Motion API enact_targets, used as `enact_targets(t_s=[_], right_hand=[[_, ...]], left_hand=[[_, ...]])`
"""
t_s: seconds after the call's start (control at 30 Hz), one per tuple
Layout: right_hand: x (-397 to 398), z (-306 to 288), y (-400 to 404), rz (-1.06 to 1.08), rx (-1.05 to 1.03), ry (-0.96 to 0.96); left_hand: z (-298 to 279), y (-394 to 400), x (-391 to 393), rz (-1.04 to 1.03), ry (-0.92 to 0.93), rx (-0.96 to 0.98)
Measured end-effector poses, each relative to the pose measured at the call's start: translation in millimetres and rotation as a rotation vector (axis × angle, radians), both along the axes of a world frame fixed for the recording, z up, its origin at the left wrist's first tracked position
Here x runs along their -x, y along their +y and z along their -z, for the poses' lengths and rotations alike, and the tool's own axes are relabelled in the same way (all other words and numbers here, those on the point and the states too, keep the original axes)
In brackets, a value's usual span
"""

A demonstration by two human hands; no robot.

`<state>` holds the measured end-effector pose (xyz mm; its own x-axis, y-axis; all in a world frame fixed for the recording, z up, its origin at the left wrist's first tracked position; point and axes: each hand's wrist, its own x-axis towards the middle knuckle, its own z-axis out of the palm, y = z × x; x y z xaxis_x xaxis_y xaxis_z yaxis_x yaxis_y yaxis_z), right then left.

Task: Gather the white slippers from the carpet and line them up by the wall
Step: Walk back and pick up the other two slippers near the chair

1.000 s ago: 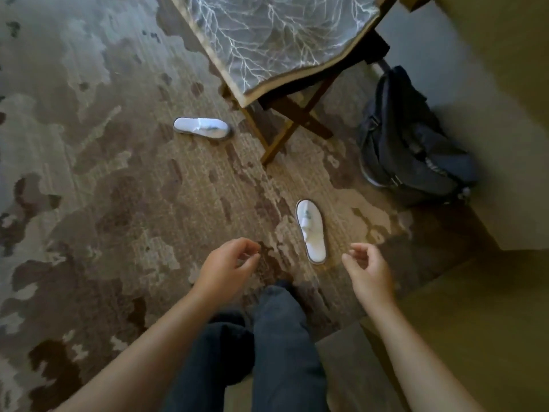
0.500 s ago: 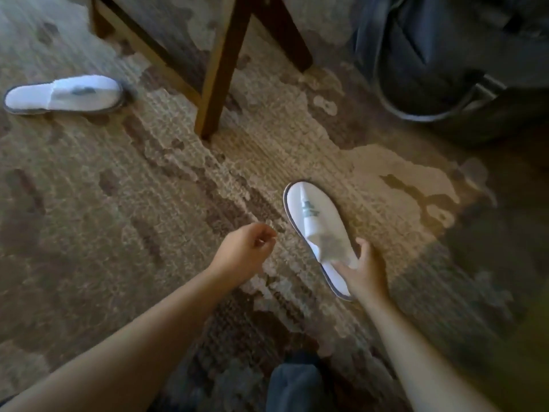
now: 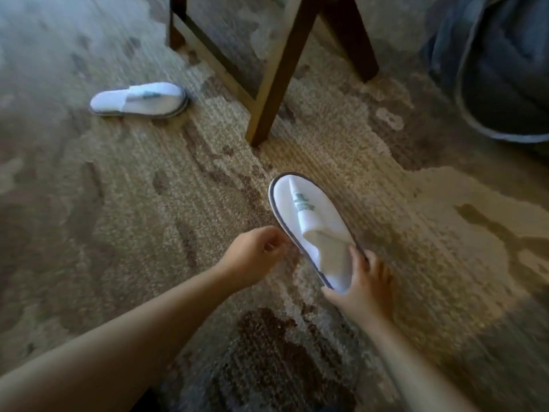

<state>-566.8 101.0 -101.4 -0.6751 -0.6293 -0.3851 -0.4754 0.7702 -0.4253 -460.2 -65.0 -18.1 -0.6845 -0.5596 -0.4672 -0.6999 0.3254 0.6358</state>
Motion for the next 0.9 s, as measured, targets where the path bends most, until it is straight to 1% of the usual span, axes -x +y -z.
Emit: enact_targets(t_s=[0.07, 0.13, 0.2, 0.27, 0.47, 0.6, 0.77, 0.9], right_hand=[[-2, -20, -33, -0.063, 0.052, -0.020], [-6, -38, -63, -0.100, 0.058, -0.036], [-15, -49, -96, -0.135, 0.069, -0.026], [-25, -53, -129, -0.140, 0.082, -0.005], [-74, -47, -219, -0.041, 0.140, -0.041], [-104, -48, -275, -0.016, 0.127, 0.014], [-123, -56, -343, 0.038, 0.098, 0.073], [-126, -72, -385, 0.168, 0.123, 0.041]], left_hand=[[-20, -28, 2, -0.070, 0.016, 0.089], [-34, -54, 2, -0.183, 0.032, 0.150], [-42, -78, -9, -0.286, 0.069, 0.158], [-43, -104, -28, -0.316, 0.088, 0.158], [-28, -194, -109, -0.356, 0.082, 0.196], [-17, -260, -146, -0.426, 0.124, 0.196], [2, -341, -165, -0.452, 0.191, 0.134], [18, -406, -163, -0.475, 0.229, 0.072]])
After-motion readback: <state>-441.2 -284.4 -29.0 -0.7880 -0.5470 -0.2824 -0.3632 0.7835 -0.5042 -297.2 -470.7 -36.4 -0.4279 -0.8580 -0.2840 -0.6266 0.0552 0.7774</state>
